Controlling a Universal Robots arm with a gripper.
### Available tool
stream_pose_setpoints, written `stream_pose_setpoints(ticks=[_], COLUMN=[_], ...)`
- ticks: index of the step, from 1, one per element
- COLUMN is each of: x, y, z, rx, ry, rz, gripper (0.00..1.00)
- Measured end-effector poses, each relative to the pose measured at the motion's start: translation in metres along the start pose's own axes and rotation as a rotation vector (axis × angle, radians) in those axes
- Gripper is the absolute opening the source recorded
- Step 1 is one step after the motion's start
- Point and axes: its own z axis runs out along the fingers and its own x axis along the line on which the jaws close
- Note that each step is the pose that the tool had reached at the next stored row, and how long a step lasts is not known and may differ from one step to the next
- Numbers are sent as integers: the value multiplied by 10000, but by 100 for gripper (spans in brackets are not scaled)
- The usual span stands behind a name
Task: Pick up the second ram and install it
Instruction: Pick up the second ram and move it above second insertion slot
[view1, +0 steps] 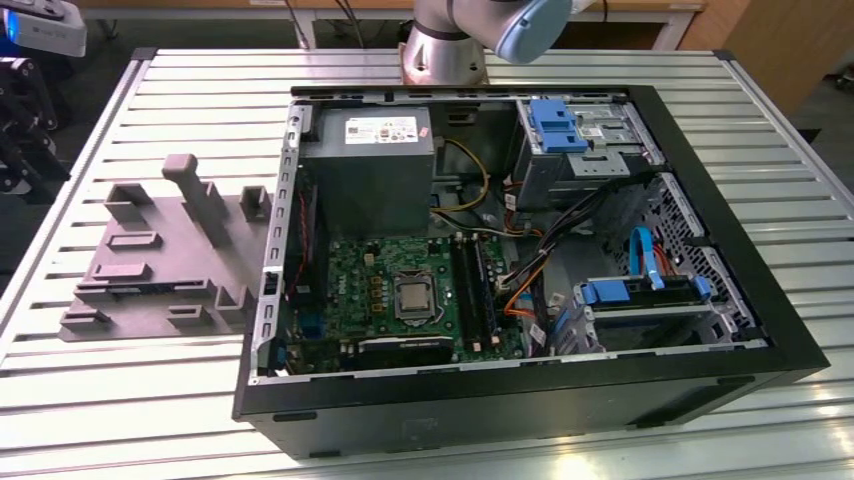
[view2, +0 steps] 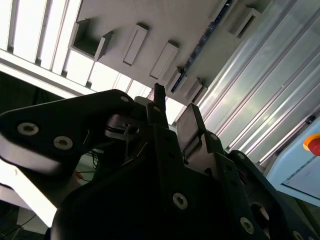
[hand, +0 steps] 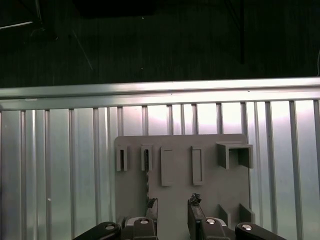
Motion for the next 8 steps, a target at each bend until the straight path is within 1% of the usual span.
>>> stream_pose_setpoints(ticks=[4,6,8], x=[0,1,0], y=[0,-1,-1], z=[4,10,21], rx=[1,1,3], ry=[2,19,20], rz=[0,-1,0], gripper=[37,37,37])
